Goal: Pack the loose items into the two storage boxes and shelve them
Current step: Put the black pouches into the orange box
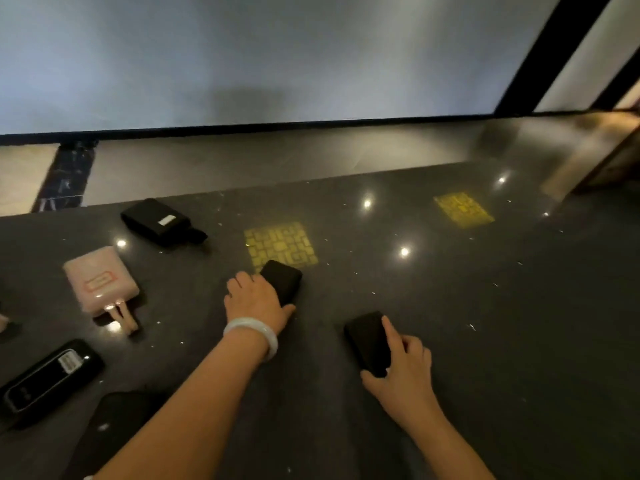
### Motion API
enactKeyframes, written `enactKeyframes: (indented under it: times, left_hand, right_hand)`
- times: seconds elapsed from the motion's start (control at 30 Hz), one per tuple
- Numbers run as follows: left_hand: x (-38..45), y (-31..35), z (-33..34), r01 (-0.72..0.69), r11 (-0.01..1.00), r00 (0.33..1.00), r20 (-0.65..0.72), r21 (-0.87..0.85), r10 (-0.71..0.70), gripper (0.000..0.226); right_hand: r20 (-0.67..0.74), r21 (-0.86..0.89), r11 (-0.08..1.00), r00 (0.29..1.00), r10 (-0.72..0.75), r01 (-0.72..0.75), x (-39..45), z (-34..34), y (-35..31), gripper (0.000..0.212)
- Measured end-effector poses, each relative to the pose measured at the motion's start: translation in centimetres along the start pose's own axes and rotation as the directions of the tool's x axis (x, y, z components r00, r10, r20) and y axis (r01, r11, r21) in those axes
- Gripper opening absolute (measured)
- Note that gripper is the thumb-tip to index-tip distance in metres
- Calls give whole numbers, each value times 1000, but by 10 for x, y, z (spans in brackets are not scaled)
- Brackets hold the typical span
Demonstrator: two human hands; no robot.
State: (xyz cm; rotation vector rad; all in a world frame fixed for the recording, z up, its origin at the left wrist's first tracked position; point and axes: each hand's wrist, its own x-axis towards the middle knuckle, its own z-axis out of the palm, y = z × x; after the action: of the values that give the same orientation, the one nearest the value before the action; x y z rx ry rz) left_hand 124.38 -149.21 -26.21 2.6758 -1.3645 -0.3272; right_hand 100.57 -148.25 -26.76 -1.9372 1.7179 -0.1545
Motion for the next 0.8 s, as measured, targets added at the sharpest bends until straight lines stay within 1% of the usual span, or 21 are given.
enactKeyframes:
  times: [0.07, 0.17, 0.3, 0.4, 0.5, 0.57, 0.63, 0.73, 0.8]
  left_hand:
    - [-9, 1, 0, -6, 1000, 1000, 17, -16, 6, 87]
    - [-38, 0, 6, -50, 997, 998, 28, -56, 52, 82]
    - [-83, -1, 16, -88, 993, 996, 6, -82, 89, 76]
    - [-105, 2, 21, -79, 987, 996, 21, -141, 83, 74]
    - [-126, 19, 21, -86, 977, 992, 74, -197, 102, 78]
    - [-144, 42, 21, -123, 961, 985, 87, -247, 148, 79]
    - [-165, 69, 21, -171, 933, 977, 65, -318, 202, 77]
    - [-200, 115, 19, -299, 854, 942, 11, -425, 336, 71]
    - [-227, 145, 16, -391, 777, 899, -22, -493, 438, 72]
  right_hand:
    - [-18, 0, 1000, 1000, 4, -4, -4, -2, 2, 100]
    - [-16, -8, 999, 999, 42, -43, -8, -5, 1, 102]
    - [-31, -84, 991, 994, 102, -104, -32, -9, 11, 95]
    - [-1, 7, 985, 985, 174, -174, -57, -17, 33, 91]
    - [-20, 93, 965, 968, 249, -247, -88, -42, 63, 92]
    - [-82, 144, 959, 963, 255, -242, -113, -66, 86, 89]
    - [-184, 195, 960, 954, 238, -202, -140, -91, 108, 82]
    - [-345, 276, 947, 903, 254, -161, -179, -131, 140, 78]
    - [-418, 324, 933, 860, 291, -158, -204, -155, 164, 83]
